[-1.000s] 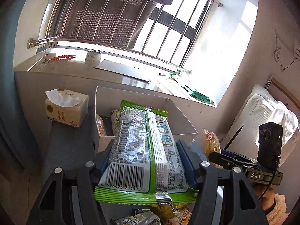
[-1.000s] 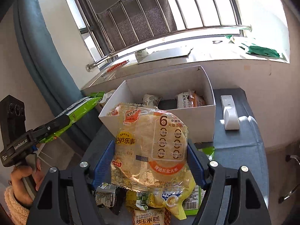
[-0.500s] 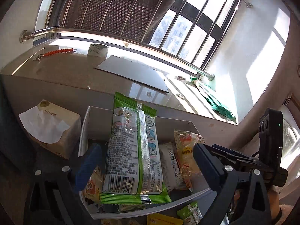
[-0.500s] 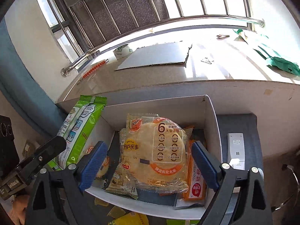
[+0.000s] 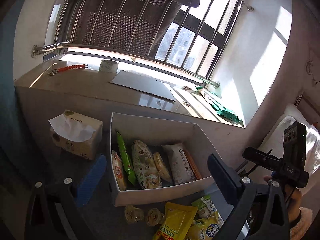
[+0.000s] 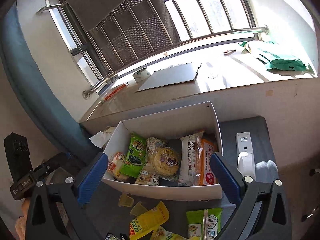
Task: Organize snacks
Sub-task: 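Place the green chip bag and round bread pack into the white box, then grasp the grey crumpled snack bag with the left gripper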
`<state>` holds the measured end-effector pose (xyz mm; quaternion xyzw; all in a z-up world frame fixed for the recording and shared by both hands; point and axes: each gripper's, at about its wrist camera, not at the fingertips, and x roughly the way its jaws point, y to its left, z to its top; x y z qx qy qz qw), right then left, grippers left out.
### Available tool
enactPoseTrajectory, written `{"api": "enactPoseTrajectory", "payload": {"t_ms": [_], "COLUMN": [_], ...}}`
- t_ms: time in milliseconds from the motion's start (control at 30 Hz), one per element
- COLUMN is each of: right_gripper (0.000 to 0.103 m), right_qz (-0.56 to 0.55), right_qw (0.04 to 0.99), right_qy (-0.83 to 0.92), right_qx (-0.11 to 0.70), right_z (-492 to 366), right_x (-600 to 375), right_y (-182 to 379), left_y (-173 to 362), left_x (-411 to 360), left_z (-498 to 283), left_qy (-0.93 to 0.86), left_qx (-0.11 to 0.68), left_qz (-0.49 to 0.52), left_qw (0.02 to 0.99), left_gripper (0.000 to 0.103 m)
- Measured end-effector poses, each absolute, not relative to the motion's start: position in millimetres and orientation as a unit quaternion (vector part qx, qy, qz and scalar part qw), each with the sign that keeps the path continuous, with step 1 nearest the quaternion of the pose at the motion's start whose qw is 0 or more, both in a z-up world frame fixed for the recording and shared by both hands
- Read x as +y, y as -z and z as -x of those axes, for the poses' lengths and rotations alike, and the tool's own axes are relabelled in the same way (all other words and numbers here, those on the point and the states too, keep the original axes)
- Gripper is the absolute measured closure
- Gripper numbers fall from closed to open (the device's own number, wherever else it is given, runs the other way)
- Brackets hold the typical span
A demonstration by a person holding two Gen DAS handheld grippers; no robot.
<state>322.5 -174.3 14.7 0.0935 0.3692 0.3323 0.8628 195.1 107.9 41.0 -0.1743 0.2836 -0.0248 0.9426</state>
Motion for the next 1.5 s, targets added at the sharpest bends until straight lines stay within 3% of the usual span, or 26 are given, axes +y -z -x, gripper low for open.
{"api": "enactPoseTrajectory", "payload": {"t_ms": [333,700,1033,1333,1400,1467,1500], "right_gripper": [0.000,0.000,0.000,0.000,0.000,0.000,0.000], "right_qz": [-0.059,-0.090,-0.076,-0.069,-0.069,-0.067,-0.068], "right_qw": [0.871,0.858,0.846,0.839,0.836,0.834,0.833], "right_qy": [-0.358,-0.333,-0.341,-0.357,-0.361,-0.361,-0.362], "right_qx": [0.333,0.380,0.404,0.405,0.408,0.413,0.414], "right_z": [-213.3,-131.9,-105.7,-100.3,-99.3,-98.9,-99.2], "right_x": [-212.7,-253.2,-252.7,-243.5,-243.4,-242.4,-242.0], "right_y": [-0.2,79.2,99.4,100.9,102.8,105.7,107.1], "left_y": [-15.3,74.2,100.3,127.1,127.1,124.7,122.3], "left_x": [56.6,23.7,16.4,0.4,2.6,6.9,9.4], "left_z": [-97.0,-28.6,-54.2,-103.4,-100.5,-95.2,-92.0], "left_qy": [0.040,0.059,0.051,0.011,0.017,0.028,0.026], "left_qx": [0.281,0.361,0.412,0.470,0.460,0.448,0.443], "left_qz": [0.104,0.141,0.141,0.070,0.072,0.076,0.077], "left_qw": [0.953,0.920,0.899,0.880,0.885,0.891,0.893], "left_gripper": [0.000,0.000,0.000,0.001,0.005,0.018,0.030]}}
